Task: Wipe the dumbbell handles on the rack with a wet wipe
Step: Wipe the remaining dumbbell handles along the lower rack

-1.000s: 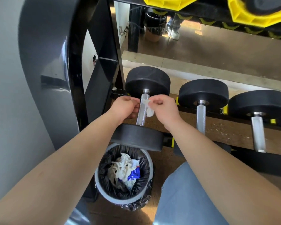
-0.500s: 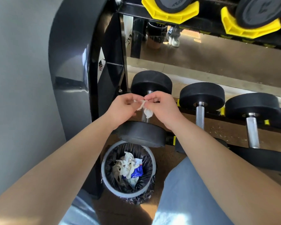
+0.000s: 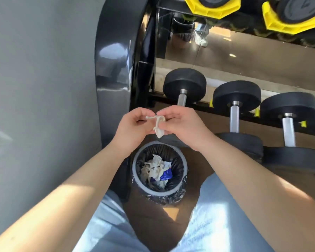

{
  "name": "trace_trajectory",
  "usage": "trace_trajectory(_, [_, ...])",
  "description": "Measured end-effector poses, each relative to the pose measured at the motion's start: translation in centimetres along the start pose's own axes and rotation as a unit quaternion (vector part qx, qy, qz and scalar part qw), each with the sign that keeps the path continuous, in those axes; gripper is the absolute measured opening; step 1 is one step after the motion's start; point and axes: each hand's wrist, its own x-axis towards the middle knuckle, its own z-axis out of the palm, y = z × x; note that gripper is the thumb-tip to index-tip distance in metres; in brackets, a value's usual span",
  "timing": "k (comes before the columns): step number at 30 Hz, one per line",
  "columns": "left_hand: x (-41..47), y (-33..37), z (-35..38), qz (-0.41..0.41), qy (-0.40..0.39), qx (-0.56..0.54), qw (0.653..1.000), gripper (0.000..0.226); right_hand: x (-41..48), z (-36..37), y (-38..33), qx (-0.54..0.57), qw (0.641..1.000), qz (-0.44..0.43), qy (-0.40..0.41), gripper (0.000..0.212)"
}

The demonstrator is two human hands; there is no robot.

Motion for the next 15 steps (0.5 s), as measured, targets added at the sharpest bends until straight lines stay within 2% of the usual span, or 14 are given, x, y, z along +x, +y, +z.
trace_trajectory(2, [-1.3,-1.7,-0.4,-0.026,-0.015,-0.026,0.999,0.019,-0.7,1.1,1.1,-0.028,0.999,0.02,0.012,0.013])
trace_trajectory(5, [-3.2,-4.5,-1.1,-0.072,-0.04,-0.051,0.995,0.017,-1.7,2.7,3.2,-0.071,0.996,0.057,0.016,0.006])
trace_trajectory(11, [-4.6,-8.8,-1.4,-0.123,-0.05,0.007,0.991,0.02,-2.4,4.7,7.5,-0.102,0.984,0.144,-0.02,0.008])
trace_trajectory(15, [-3.7,-12.1,-0.8,-0.165,-0.044,0.071,0.983,0.018,-1.9,5.2,10.4,-0.062,0.968,0.239,-0.035,0.011])
